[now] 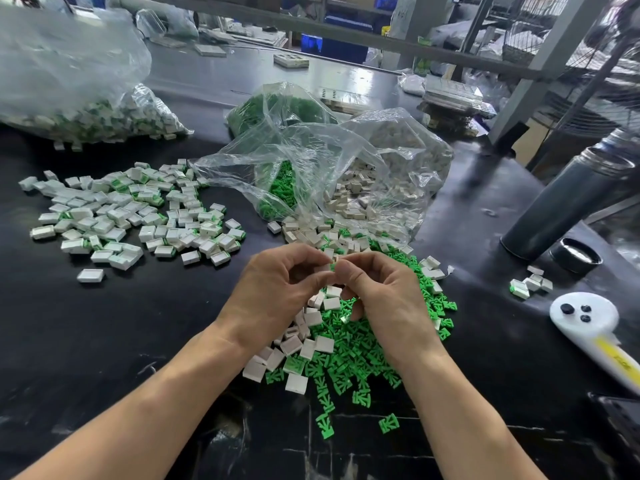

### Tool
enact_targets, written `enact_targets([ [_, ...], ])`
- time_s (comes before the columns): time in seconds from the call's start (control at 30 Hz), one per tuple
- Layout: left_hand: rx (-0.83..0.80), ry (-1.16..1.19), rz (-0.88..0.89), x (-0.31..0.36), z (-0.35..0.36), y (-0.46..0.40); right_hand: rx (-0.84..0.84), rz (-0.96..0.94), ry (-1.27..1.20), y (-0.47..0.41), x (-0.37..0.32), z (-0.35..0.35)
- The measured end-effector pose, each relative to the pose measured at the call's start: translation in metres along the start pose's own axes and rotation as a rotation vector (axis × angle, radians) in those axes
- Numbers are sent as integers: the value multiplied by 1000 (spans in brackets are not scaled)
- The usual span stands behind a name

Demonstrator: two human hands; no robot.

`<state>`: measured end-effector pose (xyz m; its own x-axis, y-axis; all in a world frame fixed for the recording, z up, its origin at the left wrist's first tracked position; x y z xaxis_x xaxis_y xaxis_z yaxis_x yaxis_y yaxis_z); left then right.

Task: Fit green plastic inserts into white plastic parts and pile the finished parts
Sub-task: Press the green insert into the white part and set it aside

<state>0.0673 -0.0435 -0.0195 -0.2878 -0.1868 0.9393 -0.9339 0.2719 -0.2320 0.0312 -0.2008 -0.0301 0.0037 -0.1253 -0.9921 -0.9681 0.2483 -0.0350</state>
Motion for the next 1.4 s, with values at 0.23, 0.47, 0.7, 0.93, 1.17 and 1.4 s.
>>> enact_targets([
  [0.23,13,-26,39,6,-4,-1,-23,-120,67,-1,-12,-3],
  [0.47,-44,140,11,8,3,-1,-25,-178,-9,-2,-18,-2],
  [0.7,20,347,-74,-2,-2,-3,29,-257,110,2,-28,-3],
  [0.93,3,362,-97,-6,0,-5,69,-240,232,3,-25,-5],
  [1.17,53,309,-81,-4,-4,-2,109,-290,379,8,-31,2],
  [1.4,63,216,-60,-1,-4,0,89,-264,486,8,-33,6],
])
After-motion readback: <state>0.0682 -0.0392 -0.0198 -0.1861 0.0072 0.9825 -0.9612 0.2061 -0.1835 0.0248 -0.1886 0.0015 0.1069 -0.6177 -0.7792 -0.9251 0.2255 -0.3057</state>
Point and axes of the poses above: each hand's wrist, its own y-axis away from the middle knuckle, its own z-axis out of the palm, x = y × z, the point moved 10 cm from there along -y, towards the middle knuckle, and after that the axes turned 2 degrees about x, right-handed, at the moved point
